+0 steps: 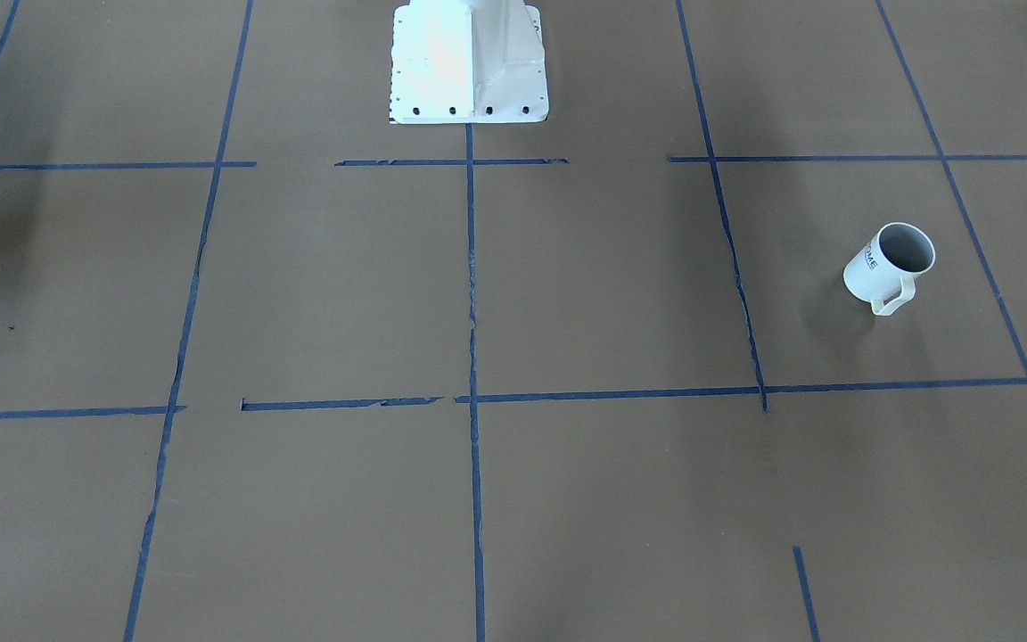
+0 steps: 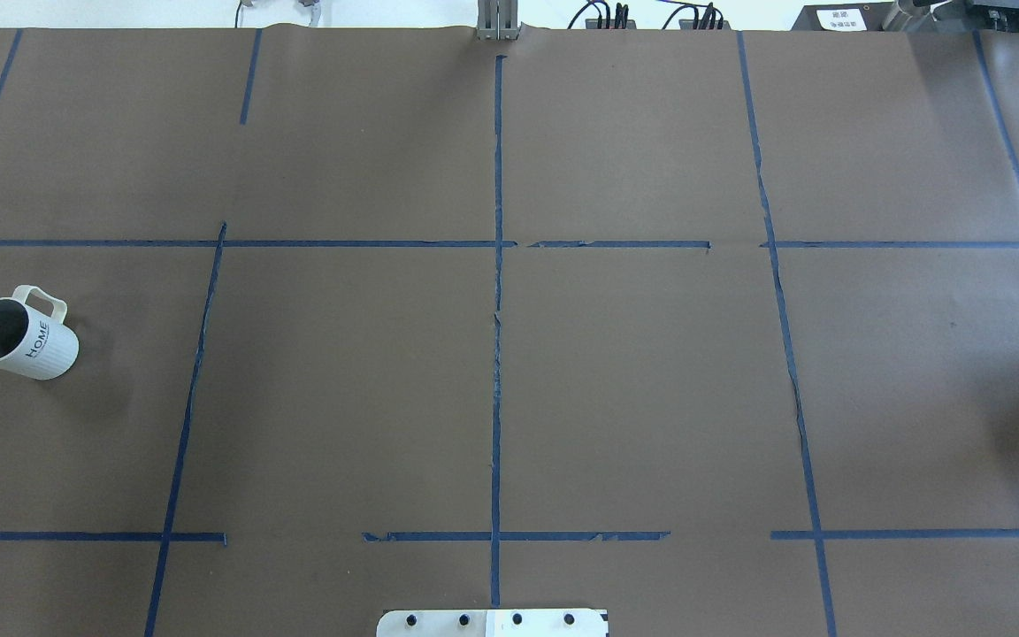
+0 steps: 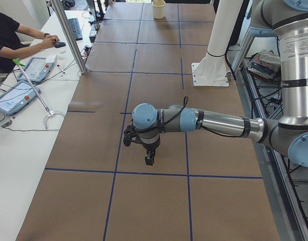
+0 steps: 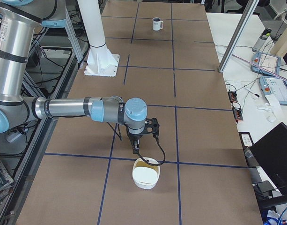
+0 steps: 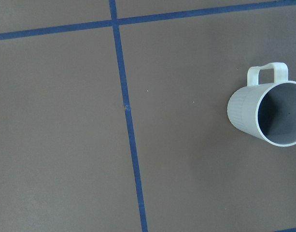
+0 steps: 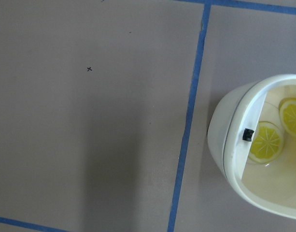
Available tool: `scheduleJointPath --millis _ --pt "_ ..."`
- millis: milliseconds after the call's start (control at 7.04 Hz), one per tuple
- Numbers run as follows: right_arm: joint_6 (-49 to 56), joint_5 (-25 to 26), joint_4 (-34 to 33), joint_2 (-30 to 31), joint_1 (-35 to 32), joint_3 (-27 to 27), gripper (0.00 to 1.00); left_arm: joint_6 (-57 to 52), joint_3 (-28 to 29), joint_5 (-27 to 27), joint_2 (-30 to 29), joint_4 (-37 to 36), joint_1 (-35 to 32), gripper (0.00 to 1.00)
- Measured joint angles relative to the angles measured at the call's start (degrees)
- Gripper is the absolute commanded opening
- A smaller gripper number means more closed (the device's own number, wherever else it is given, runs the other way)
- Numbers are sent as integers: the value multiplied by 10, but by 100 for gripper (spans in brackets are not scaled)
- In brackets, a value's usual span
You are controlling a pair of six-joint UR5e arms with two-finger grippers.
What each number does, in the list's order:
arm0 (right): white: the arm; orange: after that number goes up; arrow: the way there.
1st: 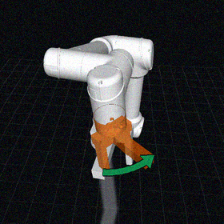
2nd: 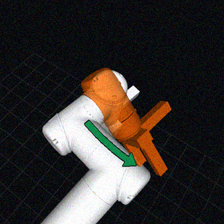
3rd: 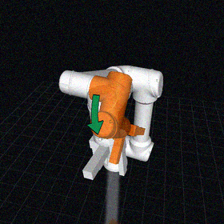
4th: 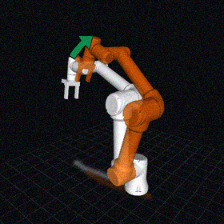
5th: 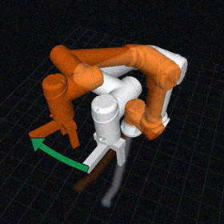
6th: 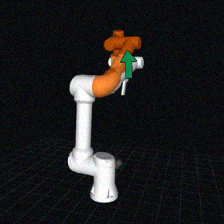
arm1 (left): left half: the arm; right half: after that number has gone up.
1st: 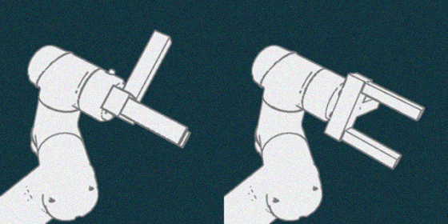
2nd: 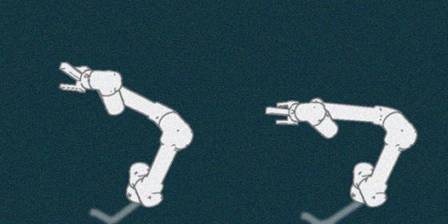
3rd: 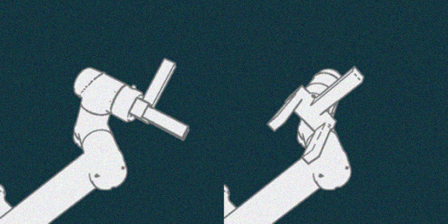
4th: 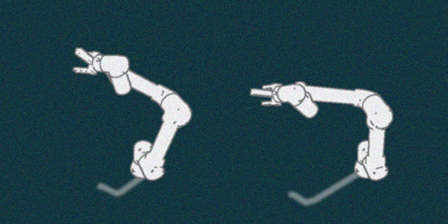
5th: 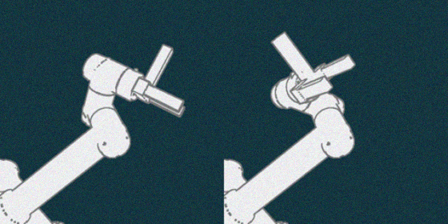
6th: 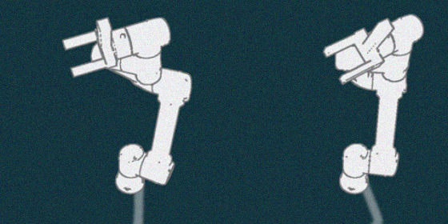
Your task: Left arm hands cup to right arm to dump lemon
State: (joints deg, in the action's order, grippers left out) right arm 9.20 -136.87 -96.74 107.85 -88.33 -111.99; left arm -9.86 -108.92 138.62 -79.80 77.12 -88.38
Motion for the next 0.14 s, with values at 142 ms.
scheduleJointPath --millis 142 --pt "0 0 0 0 0 0 100 1 -2 0 0 0 0 100"
